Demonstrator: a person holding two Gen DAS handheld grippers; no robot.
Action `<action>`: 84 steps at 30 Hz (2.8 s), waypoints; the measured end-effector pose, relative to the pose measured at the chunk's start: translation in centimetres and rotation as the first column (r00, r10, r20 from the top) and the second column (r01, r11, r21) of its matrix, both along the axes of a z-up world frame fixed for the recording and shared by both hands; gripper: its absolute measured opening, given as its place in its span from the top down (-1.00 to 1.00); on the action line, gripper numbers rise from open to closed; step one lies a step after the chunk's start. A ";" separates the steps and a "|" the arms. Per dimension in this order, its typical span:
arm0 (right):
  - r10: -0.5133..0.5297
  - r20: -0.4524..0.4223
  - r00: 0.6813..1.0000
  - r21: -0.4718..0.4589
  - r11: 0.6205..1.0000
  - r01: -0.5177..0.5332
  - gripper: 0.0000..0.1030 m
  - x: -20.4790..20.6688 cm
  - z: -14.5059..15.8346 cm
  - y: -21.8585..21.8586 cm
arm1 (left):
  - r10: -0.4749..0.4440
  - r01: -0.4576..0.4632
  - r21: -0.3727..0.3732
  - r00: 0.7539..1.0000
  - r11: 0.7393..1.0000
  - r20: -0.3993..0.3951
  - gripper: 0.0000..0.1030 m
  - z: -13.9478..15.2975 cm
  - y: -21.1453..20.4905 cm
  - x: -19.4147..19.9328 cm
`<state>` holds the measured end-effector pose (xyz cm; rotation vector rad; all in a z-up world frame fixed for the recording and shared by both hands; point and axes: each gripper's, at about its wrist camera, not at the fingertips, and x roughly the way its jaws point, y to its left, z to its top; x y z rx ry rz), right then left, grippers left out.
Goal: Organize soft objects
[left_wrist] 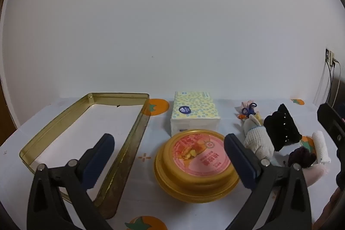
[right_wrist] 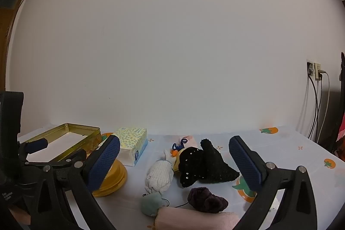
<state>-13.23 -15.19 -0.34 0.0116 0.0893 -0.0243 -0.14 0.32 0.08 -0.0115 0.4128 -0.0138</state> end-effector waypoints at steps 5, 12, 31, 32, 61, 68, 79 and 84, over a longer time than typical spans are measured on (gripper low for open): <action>0.000 0.001 1.000 0.000 1.000 0.000 -0.99 0.0 0.0 0.1 | 0.011 -0.011 -0.008 1.000 1.000 -0.005 -1.00 0.0 0.3 0.1; -0.002 0.003 1.000 0.001 1.000 0.002 -0.99 0.0 -0.1 0.1 | 0.016 -0.016 -0.007 1.000 1.000 -0.006 -1.00 -0.2 0.1 0.0; -0.007 -0.002 1.000 0.006 1.000 0.007 -0.99 0.0 -0.2 0.2 | 0.019 -0.019 -0.007 1.000 1.000 -0.011 -1.00 -0.2 -0.1 -0.1; -0.007 -0.002 1.000 0.006 1.000 0.007 -0.99 0.1 -0.2 0.2 | 0.019 -0.019 -0.007 1.000 1.000 -0.011 -1.00 -0.2 -0.1 -0.2; -0.007 -0.001 1.000 0.005 1.000 0.007 -0.99 0.2 0.0 0.2 | 0.021 -0.021 -0.014 1.000 1.000 -0.017 -1.00 -0.5 0.3 -0.2; -0.009 0.003 1.000 0.011 1.000 0.009 -0.99 0.1 0.0 0.1 | 0.023 -0.023 -0.015 1.000 1.000 -0.019 -1.00 -0.4 0.3 -0.2; -0.033 0.017 0.999 0.023 0.999 0.032 -0.99 0.0 0.3 -1.0 | 0.026 -0.026 -0.019 0.999 0.999 -0.026 -1.00 -0.3 0.4 -0.1; -0.115 0.018 0.993 0.058 0.992 0.114 -0.99 -0.3 0.8 -4.3 | -0.028 0.028 -0.007 0.999 1.000 -0.035 -1.00 -0.3 -0.3 -1.0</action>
